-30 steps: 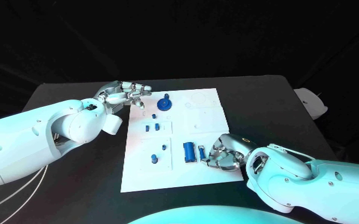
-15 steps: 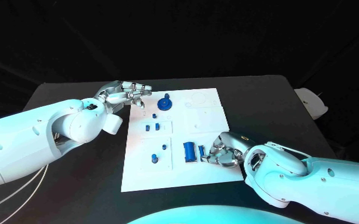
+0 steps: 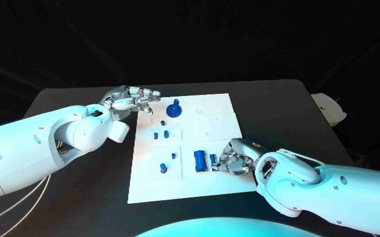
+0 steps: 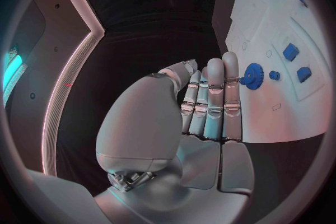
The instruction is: Assemble the parts on the task board
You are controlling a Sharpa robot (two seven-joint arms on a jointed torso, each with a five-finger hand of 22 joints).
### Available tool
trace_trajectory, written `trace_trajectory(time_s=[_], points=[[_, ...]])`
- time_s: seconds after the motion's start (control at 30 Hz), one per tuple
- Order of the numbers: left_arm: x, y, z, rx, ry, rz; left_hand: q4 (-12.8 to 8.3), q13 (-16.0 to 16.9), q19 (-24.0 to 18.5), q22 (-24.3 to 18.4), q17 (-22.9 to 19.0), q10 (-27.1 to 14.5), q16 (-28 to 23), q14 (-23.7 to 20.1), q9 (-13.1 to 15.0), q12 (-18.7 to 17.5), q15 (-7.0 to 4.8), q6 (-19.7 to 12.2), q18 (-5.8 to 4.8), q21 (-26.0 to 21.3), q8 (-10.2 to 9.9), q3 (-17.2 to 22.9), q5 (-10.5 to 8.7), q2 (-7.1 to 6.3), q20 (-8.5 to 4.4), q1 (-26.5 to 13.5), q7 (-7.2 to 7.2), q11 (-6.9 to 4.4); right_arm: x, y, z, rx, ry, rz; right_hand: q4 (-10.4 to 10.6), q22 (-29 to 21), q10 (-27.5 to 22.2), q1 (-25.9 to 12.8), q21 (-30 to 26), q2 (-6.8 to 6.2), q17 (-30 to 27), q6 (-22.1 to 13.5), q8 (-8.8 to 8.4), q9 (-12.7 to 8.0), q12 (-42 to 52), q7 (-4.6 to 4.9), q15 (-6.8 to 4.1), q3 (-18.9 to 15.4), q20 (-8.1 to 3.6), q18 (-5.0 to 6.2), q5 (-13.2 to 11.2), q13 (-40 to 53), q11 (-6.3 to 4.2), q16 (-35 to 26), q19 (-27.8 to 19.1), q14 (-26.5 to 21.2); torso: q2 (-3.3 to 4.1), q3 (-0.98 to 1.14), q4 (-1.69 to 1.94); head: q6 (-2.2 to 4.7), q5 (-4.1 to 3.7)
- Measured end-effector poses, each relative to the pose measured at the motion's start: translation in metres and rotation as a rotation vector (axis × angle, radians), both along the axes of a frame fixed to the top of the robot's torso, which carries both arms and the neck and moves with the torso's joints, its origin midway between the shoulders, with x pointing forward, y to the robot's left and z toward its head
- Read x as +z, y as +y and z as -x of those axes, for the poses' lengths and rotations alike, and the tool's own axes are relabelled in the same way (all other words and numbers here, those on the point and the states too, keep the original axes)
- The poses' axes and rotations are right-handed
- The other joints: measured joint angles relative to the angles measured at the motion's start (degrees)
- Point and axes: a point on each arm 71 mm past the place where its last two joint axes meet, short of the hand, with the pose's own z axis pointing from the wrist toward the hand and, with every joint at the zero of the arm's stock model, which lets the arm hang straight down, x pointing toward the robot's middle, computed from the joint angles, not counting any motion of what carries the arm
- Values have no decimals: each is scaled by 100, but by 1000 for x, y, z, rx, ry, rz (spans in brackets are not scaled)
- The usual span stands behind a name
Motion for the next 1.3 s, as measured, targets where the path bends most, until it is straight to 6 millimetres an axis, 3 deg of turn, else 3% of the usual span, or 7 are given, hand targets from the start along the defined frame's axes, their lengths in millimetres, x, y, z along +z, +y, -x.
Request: trace_trajectory(time_s=[0.27,0.5,0.63,0.73,0.83,1.07,1.3], points=[[0,0,0,-1,0,0,0,0,0,0,0,0,0,0,0,0,0,0,0,0,0,0,0,0,0,0,0,0,3,-2,-2,-2,-14,-6,-35,0,0,94,-54,-3,0,-1,-3,4,0,0,0,-70,-21,0,-85,0,0,0,-21,0,-2,-1,-2,5,-4],[-1,1,-1,4,1,0,0,0,0,0,-6,0,0,-20,0,24,19,0,0,-21,0,0,0,0,0,0,0,0,22,-11,-21,-8,-68,-119,-36,4,-55,291,-987,54,-1,-451,-261,-98,-501,202,91,-210,13,0,-48,6,136,-219,-31,6,-33,-16,-6,83,-1],[-4,1,-2,10,6,2,0,0,-106,-37,-75,-2,-44,-157,0,66,31,-3,0,-117,28,0,0,0,22,0,-2,2,30,-19,-41,-42,-62,-254,-118,4,-745,582,-2590,149,-36,-674,-432,-157,-1841,348,167,-288,144,274,-48,-436,254,-802,-459,10,-84,-47,-8,171,-16],[-7,-1,-2,17,8,8,0,0,-240,-105,-190,-50,-234,-299,0,124,33,-41,0,-249,62,0,0,0,33,0,0,10,30,-27,-62,-91,-45,-364,-206,-95,-1549,753,-4370,234,-925,-800,-460,-158,-3251,409,280,-315,223,542,-166,-1378,331,-1605,-1034,-158,-129,-75,-6,233,-24],[-10,-3,-4,32,3,18,0,11,-300,-170,-305,-27,-423,-331,0,187,18,-41,-1,-359,100,0,0,2,39,2,0,-12,29,-36,-85,-161,-31,-474,-336,-515,-2182,1027,-5578,305,-2175,-1046,-559,-197,-4109,538,398,-285,338,624,-372,-2056,460,-2710,-1543,-700,-195,-113,-1,325,-34],[-16,-7,-14,102,-24,43,59,-87,-752,-540,-955,93,-1671,-613,5,148,136,-19,0,-1019,162,58,0,64,140,14,-20,11,28,-51,-128,-304,-25,-682,-561,-1055,-2820,1455,-6295,420,-3798,-1288,-625,-454,-4832,688,607,-61,538,624,-664,-2880,644,-4474,-2094,-1741,-338,-180,25,622,-30],[-28,-13,-28,198,-32,80,311,-227,-1464,-1702,-1806,-32,-3816,-941,-21,-570,531,-355,1,-2840,19,117,0,-52,743,-174,0,219,27,-54,-168,-366,-61,-828,-485,-2035,-2868,1566,-7044,320,-4860,-1214,-782,-949,-6110,833,941,406,873,624,-804,-4710,866,-6287,-2804,-2401,-453,-202,51,922,30]])
